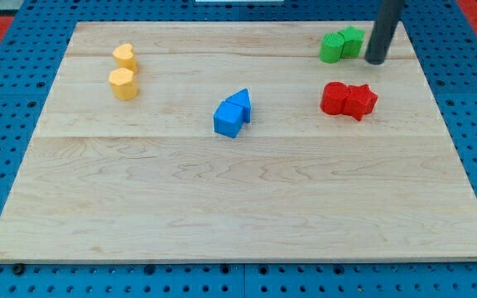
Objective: Move the green blocks to the left of the blue blocks
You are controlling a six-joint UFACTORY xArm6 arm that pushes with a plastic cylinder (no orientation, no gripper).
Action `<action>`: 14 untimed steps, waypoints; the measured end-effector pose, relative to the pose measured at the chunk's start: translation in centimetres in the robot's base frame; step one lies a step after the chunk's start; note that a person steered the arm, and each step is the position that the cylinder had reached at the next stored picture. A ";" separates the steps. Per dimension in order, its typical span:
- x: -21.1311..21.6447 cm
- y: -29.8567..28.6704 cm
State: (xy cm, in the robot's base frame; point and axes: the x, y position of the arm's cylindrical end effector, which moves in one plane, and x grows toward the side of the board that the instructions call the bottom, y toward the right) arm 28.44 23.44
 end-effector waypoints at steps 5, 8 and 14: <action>-6.8 2.9; -2.0 -5.2; -4.4 -24.3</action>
State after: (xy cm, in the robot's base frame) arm 24.00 -0.86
